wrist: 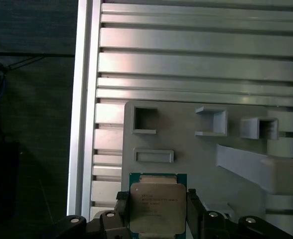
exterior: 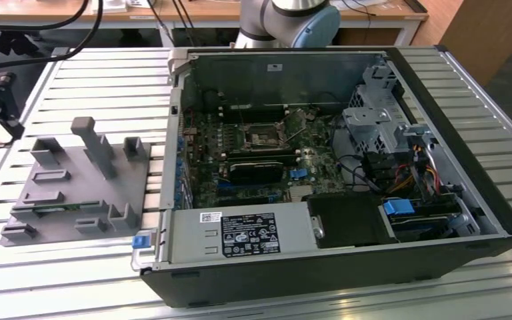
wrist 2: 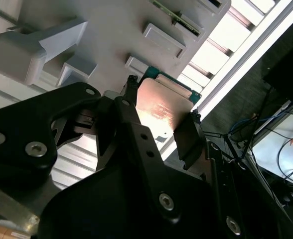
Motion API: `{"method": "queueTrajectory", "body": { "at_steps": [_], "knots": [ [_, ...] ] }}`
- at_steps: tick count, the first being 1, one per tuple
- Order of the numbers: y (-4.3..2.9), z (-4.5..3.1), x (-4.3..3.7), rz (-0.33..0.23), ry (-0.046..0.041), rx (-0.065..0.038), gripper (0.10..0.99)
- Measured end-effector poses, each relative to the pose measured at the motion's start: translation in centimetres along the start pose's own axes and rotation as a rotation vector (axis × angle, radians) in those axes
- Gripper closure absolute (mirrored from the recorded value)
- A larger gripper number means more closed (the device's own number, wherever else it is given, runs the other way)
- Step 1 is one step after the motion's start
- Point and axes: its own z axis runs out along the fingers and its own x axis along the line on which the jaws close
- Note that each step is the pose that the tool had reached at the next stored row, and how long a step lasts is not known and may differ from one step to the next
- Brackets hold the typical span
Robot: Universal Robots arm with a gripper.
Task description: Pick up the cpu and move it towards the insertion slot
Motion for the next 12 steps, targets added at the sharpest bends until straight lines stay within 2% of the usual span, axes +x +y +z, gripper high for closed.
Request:
{"method": "queueTrajectory", "body": {
  "at_steps": [12],
  "knots": [
    [0.11, -0.63, 0.0, 0.0, -0.0001, 0.001, 0.545]
  ]
}}
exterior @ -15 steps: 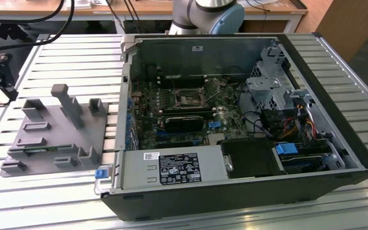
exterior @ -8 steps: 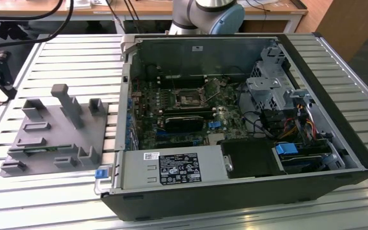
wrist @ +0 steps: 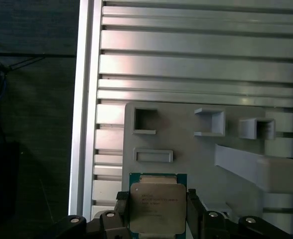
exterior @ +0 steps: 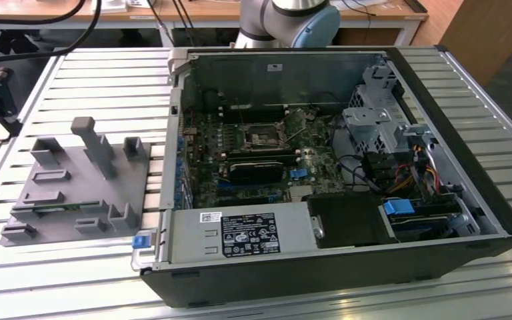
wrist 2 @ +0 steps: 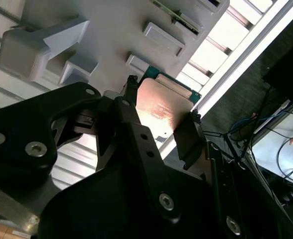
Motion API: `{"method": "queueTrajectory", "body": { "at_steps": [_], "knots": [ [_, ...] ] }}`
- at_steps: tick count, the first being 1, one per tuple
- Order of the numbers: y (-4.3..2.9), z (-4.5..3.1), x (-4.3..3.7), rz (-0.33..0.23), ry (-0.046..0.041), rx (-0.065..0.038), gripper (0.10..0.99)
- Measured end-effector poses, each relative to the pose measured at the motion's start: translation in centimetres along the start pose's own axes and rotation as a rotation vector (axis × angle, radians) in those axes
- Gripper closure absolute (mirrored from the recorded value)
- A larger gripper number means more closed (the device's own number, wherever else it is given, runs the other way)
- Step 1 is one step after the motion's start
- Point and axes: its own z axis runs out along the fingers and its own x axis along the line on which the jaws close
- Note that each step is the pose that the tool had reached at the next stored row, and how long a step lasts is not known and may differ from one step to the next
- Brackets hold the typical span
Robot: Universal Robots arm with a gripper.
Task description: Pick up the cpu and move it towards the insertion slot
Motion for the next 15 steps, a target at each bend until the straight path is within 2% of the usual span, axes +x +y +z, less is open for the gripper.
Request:
{"method": "queueTrajectory", "body": {
  "at_steps": [15],
  "knots": [
    [0.1, -0.64, 0.0, 0.0, -0.0002, 0.0, 0.545]
  ]
}}
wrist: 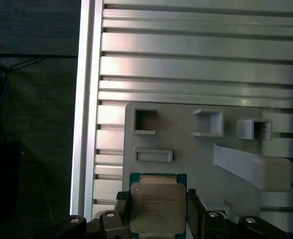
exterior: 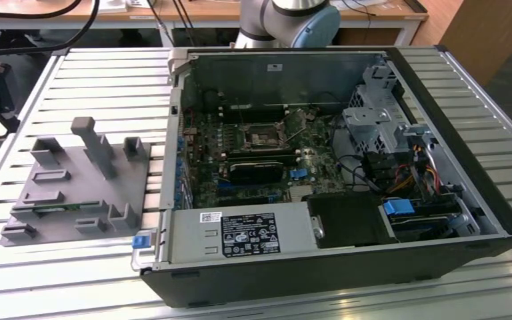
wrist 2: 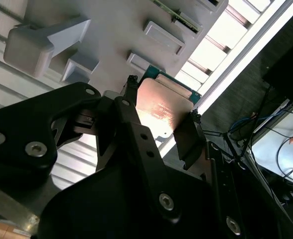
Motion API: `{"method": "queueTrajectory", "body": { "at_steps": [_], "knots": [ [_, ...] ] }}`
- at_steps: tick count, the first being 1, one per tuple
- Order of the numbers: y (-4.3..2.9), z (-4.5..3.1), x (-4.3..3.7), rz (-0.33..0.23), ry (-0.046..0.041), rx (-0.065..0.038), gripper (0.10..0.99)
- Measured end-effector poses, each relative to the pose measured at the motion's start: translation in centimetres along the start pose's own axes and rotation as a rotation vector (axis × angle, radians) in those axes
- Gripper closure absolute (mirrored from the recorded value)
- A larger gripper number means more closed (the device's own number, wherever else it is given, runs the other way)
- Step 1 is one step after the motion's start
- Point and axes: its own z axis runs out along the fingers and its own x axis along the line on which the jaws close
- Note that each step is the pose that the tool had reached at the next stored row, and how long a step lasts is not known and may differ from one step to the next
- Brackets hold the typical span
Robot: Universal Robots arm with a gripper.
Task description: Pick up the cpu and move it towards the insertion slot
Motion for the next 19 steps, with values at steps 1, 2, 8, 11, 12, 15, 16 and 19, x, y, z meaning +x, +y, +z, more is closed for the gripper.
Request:
{"method": "queueTrajectory", "body": {
  "at_steps": [1, 2, 8, 11, 12, 15, 16, 19],
  "knots": [
    [0.01, -0.04, 0.0, 0.0, 0.0002, 0.0, 0.545],
    [0.01, -0.07, 0.0, 0.0, 0.0003, 0.0, 0.545],
    [0.05, -0.48, 0.0, 0.0, 0.0002, 0.0, 0.545],
    [0.06, -0.78, 0.0, 0.0, 0.0002, 0.0, 0.545],
    [0.07, -0.88, 0.0, 0.0, 0.0002, 0.0, 0.545],
    [0.08, -1.17, 0.0, 0.0, 0.0003, 0.0, 0.545],
    [0.08, -1.24, 0.0, 0.0, 0.0002, 0.0, 0.545],
    [0.1, -1.46, 0.0, 0.0, 0.0003, 0.0, 0.545]
  ]
}}
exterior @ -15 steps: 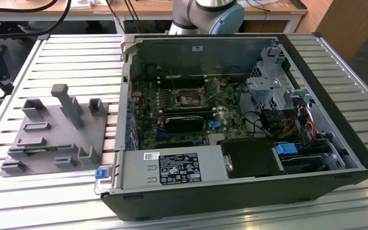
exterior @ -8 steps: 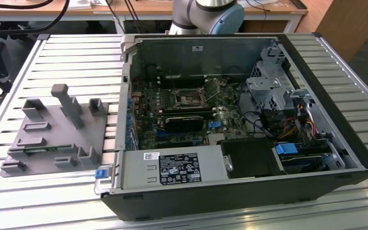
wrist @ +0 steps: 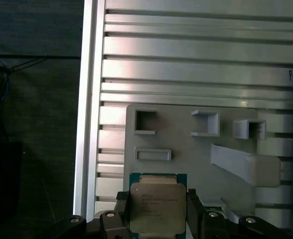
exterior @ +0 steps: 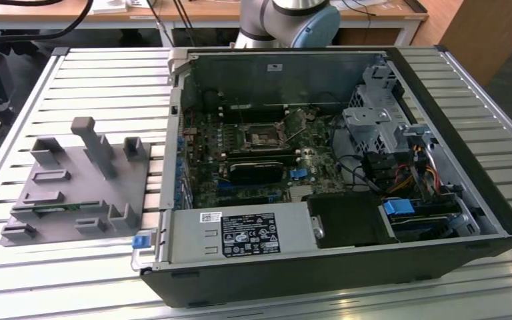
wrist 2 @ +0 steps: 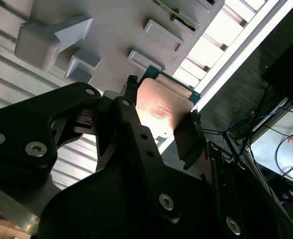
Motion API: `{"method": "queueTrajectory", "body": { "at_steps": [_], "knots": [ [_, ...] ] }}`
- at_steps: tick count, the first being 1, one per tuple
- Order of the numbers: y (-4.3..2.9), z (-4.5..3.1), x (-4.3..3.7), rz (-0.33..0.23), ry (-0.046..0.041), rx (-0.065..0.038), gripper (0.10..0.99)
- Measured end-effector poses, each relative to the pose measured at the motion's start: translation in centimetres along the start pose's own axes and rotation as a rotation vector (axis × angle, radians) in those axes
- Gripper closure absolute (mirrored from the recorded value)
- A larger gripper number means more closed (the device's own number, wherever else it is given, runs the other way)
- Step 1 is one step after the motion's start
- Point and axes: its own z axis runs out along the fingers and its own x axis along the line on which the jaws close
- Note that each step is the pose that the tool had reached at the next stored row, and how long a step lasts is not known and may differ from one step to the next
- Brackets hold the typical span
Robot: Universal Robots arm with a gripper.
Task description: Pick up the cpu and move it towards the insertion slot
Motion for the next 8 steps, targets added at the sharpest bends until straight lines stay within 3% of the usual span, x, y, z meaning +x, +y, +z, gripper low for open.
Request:
{"method": "queueTrajectory", "body": {
  "at_steps": [8],
  "knots": [
    [0.05, -0.72, 0.0, 0.0, -0.0001, 0.0, 0.545]
  ]
}}
